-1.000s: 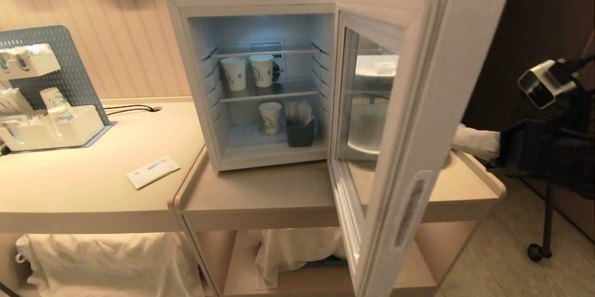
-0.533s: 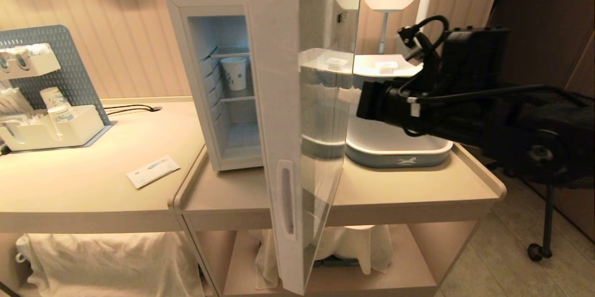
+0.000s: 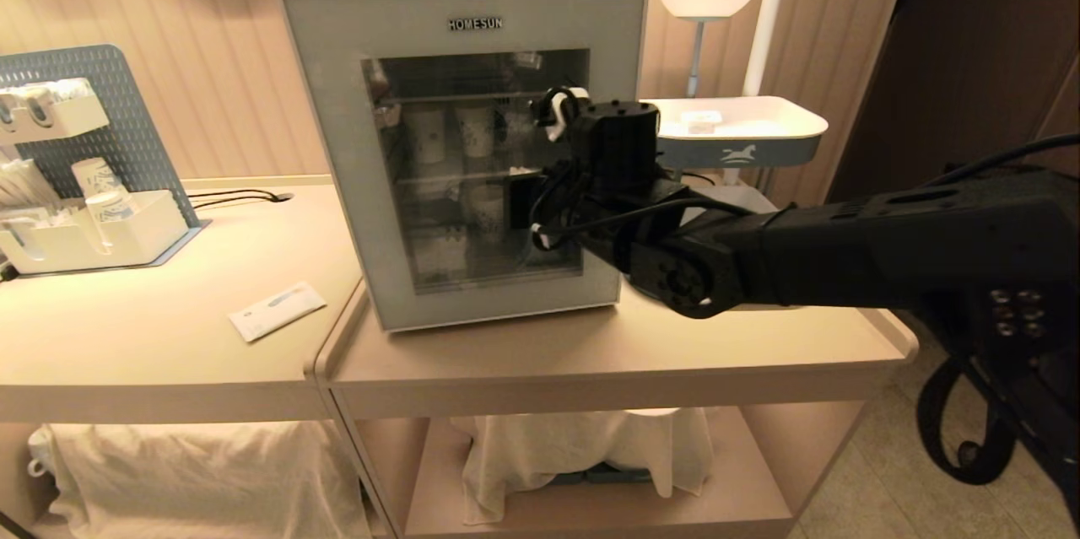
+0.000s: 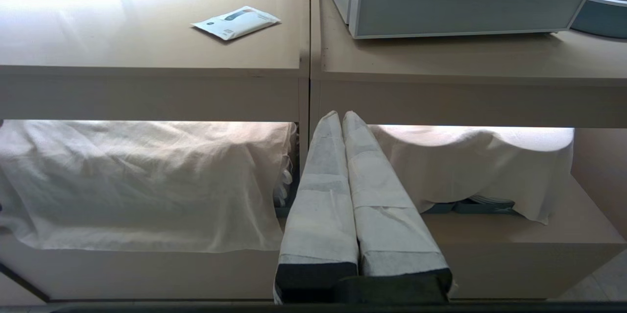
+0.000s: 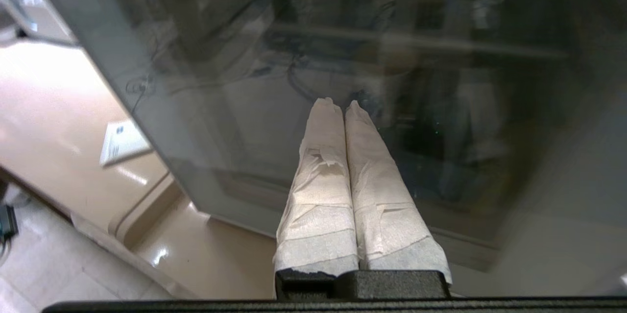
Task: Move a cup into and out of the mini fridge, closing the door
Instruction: Close the freezer door
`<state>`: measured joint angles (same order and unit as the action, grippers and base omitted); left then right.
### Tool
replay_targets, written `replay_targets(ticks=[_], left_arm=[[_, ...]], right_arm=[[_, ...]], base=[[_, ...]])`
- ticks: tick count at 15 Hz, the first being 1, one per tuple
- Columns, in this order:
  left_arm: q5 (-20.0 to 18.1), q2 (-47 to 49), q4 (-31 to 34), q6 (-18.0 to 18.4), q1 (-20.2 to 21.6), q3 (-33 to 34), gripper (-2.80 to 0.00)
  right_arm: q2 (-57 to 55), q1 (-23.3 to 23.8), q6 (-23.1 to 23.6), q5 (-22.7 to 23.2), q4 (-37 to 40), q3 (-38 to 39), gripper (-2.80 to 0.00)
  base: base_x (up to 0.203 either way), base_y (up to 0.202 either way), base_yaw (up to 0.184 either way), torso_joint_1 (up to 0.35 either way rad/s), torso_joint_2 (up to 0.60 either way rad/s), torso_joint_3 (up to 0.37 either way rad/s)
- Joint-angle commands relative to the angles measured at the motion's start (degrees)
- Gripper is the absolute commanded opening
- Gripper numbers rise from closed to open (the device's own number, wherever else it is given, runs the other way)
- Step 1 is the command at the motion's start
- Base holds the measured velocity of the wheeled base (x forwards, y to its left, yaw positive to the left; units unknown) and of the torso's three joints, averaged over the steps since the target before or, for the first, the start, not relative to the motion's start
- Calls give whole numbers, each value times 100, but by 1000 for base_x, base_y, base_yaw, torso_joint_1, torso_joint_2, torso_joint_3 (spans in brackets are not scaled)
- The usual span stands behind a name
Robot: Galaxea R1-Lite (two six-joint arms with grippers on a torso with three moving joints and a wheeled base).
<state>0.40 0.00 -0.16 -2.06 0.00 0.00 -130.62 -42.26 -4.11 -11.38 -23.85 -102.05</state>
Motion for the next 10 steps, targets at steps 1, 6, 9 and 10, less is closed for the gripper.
replay_targets(ticks=[1,6,9,10], left_arm=[[4,9,-2,-5,0,0,-280],[4,9,-2,-5,0,0,-280],[4,9,-2,-5,7,0,-280],[4,9,-2,-5,0,0,-280]], right_arm=[[-409,-128,95,-161,-29,-185,-280],[386,-124,287,-615,-31,386,-280],[1621,-87,424,-1342,-146,1349,-280],[2204,-67,513,-1680,-182,1773,-280]], base=[[0,0,0,0,0,0],[0,0,0,0,0,0],[0,0,0,0,0,0],[0,0,0,0,0,0]])
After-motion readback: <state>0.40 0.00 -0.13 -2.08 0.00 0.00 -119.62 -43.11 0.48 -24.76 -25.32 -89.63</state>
